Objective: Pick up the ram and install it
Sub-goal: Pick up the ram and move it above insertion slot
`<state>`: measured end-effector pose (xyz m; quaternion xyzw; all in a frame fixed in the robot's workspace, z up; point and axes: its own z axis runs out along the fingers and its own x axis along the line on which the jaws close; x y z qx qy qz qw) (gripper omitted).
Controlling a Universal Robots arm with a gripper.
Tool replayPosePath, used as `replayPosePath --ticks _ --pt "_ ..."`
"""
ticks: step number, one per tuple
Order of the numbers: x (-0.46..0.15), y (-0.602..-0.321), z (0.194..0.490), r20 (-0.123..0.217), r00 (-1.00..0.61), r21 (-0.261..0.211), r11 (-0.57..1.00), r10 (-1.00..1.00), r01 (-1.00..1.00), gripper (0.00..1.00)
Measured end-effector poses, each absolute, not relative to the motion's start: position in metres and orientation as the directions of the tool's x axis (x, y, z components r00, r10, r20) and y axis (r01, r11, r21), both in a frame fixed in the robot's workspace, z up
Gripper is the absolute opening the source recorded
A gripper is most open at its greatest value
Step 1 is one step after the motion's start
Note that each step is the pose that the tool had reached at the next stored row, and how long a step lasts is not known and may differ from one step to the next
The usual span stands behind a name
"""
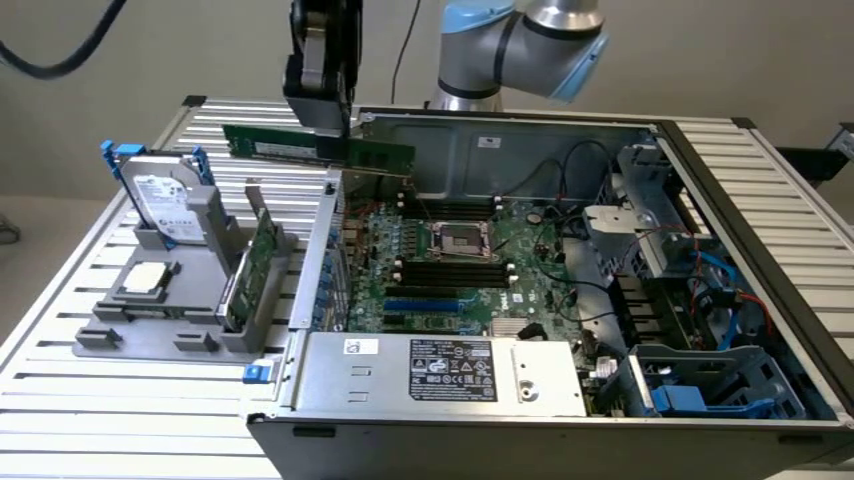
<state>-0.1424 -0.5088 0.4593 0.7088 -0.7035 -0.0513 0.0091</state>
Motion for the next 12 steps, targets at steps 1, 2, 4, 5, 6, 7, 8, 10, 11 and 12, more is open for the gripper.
replayPosePath --ticks 1,2,4,5,6,7,8,10,11,12 --pt "-0.138 -0.509 0.459 -0.060 0.005 0.085 -0.010 -0.998 -0.996 0.14" --pt "-0.133 -0.509 0.458 -0.060 0.006 0.085 -0.011 -0.998 -0.996 0.14" --pt "-0.124 -0.509 0.456 -0.060 0.005 0.085 -0.010 -0.998 -0.996 0.14" --pt "-0.119 -0.509 0.455 -0.060 0.005 0.085 -0.010 -0.998 -0.996 0.14" --pt "-0.115 -0.509 0.453 -0.060 0.005 0.085 -0.011 -0.998 -0.996 0.14" --pt "-0.110 -0.508 0.452 -0.059 0.005 0.085 -0.011 -0.998 -0.996 0.14" --pt "-0.106 -0.508 0.450 -0.059 0.006 0.085 -0.011 -0.998 -0.996 0.14" --pt "-0.098 -0.507 0.446 -0.058 0.006 0.085 -0.011 -0.998 -0.996 0.14" --pt "-0.094 -0.507 0.444 -0.057 0.006 0.085 -0.011 -0.998 -0.996 0.14" --pt "-0.090 -0.507 0.443 -0.057 0.006 0.085 -0.011 -0.998 -0.996 0.14"
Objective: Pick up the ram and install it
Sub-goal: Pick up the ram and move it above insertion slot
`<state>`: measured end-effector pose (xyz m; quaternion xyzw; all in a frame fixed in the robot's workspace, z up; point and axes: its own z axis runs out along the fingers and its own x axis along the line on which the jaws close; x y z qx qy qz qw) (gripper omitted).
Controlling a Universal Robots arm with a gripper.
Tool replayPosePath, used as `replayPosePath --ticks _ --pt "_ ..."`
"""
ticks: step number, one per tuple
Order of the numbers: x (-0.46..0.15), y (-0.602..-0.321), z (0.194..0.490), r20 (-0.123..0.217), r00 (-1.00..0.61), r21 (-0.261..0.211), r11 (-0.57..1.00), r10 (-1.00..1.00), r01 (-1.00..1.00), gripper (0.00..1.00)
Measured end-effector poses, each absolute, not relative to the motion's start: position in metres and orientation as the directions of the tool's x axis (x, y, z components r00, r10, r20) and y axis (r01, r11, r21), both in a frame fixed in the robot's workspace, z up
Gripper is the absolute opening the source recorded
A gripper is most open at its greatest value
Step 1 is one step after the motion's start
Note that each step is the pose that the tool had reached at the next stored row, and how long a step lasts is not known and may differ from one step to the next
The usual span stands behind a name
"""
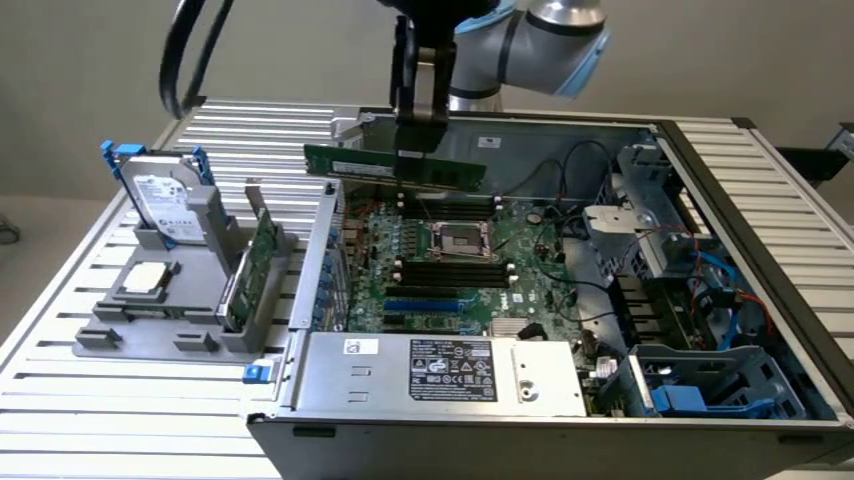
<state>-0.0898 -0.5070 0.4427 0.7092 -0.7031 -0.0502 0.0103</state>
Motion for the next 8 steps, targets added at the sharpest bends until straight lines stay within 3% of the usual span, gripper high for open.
replayPosePath --ticks 8 --pt "-0.063 -0.503 0.431 -0.056 0.008 0.085 -0.012 -0.998 -0.996 0.14"
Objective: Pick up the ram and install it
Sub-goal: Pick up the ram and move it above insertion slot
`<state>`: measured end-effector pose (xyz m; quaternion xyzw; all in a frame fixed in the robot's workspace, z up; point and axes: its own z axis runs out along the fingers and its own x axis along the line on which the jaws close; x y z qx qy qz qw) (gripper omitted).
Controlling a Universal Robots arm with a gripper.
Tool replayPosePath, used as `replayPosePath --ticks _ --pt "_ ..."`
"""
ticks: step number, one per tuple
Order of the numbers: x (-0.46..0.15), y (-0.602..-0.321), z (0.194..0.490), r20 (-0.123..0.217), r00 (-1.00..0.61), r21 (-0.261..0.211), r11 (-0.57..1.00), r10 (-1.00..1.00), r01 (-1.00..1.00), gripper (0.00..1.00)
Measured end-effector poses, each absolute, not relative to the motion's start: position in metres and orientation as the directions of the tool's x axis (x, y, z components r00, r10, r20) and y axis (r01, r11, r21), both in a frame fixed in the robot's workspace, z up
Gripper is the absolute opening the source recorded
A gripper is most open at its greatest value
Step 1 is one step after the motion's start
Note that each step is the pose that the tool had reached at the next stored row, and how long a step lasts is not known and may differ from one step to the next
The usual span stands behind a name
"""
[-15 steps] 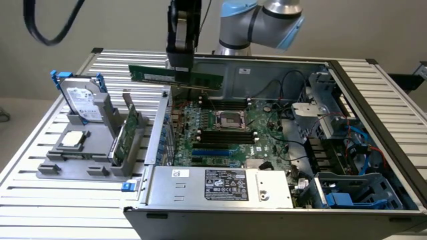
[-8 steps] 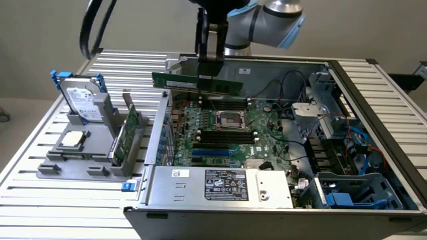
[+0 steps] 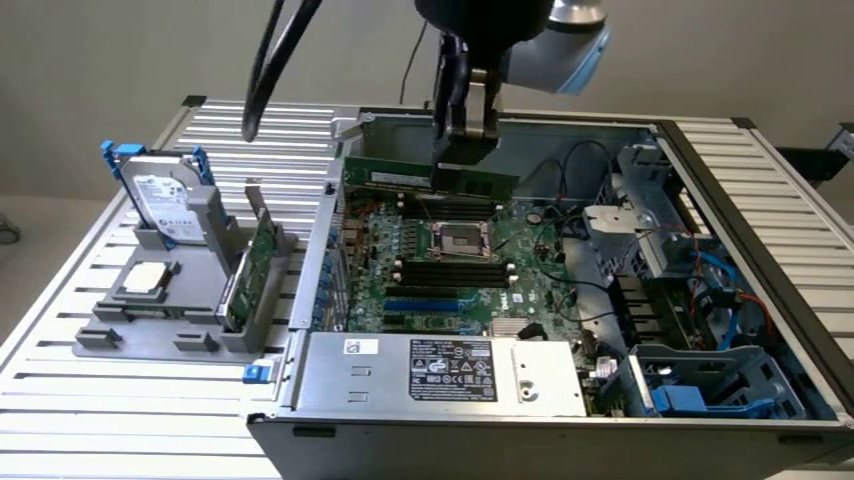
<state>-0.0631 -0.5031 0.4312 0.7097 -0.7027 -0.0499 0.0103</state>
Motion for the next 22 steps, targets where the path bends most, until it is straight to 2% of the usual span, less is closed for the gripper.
replayPosePath --ticks 14,22 --pt "-0.035 -0.488 0.408 -0.056 0.017 0.080 -0.022 -0.998 -0.997 0.14" --pt "-0.032 -0.478 0.399 -0.053 0.036 0.052 -0.039 -0.998 -0.998 0.14"
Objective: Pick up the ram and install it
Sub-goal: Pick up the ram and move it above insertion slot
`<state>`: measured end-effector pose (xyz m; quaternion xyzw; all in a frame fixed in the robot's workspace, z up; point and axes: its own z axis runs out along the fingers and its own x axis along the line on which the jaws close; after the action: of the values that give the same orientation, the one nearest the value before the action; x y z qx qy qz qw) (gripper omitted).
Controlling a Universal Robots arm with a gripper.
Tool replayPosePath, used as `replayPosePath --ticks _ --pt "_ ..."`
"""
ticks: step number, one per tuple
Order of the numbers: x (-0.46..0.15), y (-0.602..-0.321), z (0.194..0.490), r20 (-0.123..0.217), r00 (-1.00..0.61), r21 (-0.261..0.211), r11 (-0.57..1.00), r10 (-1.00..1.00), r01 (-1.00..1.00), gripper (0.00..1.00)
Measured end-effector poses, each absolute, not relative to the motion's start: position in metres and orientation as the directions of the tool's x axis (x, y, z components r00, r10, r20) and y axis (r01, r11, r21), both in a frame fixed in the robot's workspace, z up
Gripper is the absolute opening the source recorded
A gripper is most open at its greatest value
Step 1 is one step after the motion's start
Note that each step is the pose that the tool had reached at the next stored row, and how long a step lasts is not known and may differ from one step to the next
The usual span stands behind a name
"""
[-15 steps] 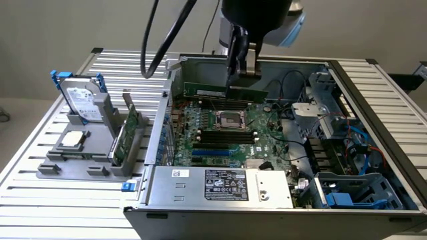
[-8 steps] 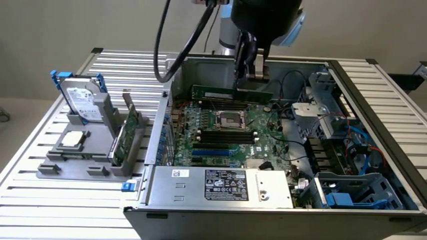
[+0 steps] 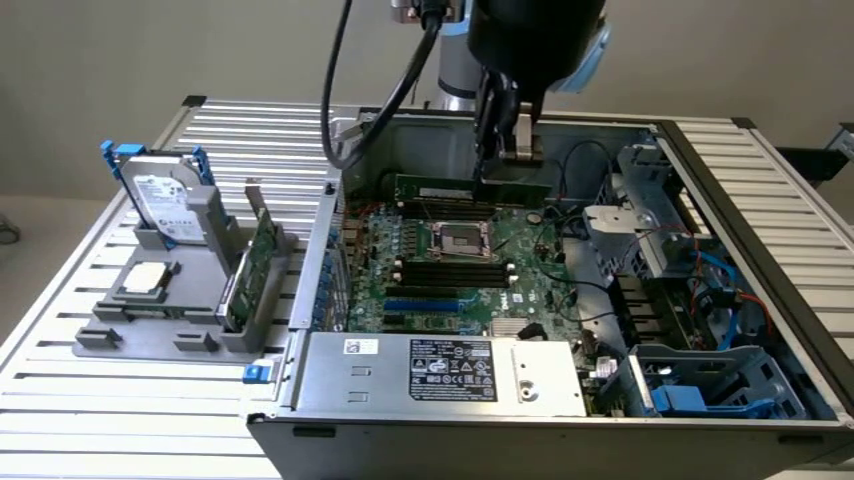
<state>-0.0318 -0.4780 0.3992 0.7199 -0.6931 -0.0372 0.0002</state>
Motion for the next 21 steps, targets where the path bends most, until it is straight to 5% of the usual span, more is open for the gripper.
replayPosePath --ticks 21 --pt "-0.027 -0.448 0.366 -0.048 0.062 0.023 -0.063 -0.997 -0.998 0.14"
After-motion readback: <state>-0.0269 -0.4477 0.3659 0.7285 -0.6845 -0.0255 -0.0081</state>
